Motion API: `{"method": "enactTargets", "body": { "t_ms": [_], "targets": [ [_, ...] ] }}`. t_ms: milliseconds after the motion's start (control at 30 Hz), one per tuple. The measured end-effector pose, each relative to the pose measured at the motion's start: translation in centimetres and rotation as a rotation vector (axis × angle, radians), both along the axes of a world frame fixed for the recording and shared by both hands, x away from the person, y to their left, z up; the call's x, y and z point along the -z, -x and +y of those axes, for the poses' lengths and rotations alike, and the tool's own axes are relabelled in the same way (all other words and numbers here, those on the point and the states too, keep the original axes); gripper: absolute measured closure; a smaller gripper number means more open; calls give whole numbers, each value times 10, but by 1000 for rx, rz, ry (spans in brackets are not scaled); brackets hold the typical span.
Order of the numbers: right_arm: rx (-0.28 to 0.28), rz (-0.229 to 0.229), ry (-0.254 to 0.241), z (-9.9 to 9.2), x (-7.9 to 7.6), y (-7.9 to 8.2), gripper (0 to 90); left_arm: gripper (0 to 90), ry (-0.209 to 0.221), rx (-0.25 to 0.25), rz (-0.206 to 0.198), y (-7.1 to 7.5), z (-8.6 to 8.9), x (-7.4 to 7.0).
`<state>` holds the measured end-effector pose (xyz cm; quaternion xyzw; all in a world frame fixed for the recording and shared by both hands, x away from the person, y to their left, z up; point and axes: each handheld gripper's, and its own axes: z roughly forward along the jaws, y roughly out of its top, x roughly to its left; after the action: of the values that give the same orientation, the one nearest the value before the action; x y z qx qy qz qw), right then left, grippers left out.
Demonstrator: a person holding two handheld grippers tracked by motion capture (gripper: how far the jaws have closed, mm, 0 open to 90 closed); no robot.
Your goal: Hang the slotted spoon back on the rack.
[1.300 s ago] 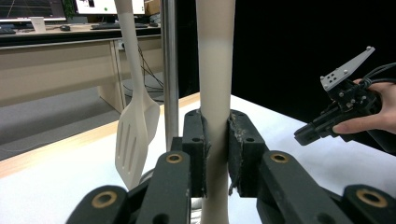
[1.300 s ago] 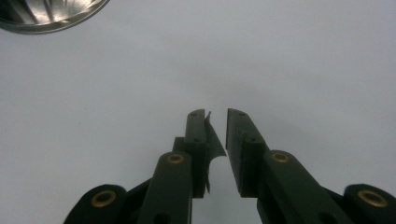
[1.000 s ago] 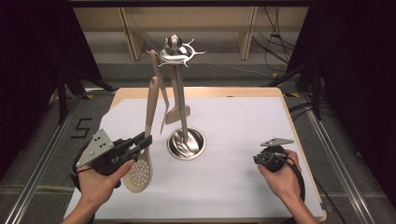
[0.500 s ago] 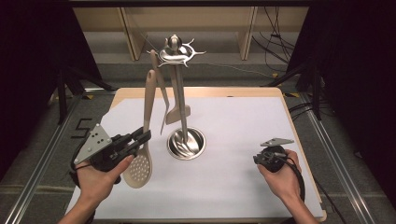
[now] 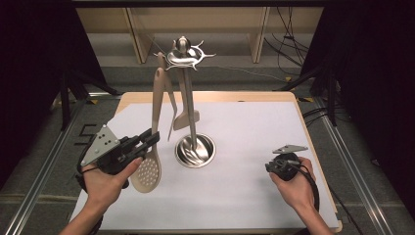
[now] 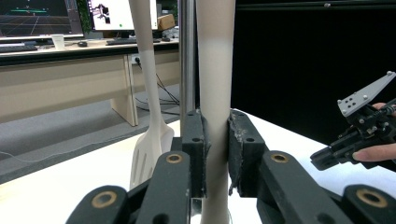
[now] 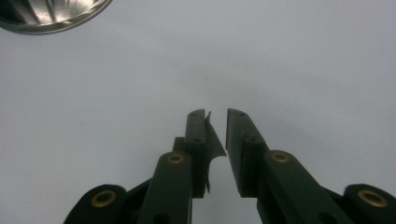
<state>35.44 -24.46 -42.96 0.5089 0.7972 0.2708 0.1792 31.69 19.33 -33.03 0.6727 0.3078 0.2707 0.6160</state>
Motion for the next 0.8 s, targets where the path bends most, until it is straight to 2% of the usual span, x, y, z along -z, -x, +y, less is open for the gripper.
{"method": "enactTargets", "body": {
  "t_ms": [433,800],
  "targets": [
    [-2,3,-6,0,0,0,790,778,7,-13,4,-5,-3,-2],
    [0,6,-8,1,0,-1,790,778,-4,-16,13,-8,-6,-1]
  ]
}}
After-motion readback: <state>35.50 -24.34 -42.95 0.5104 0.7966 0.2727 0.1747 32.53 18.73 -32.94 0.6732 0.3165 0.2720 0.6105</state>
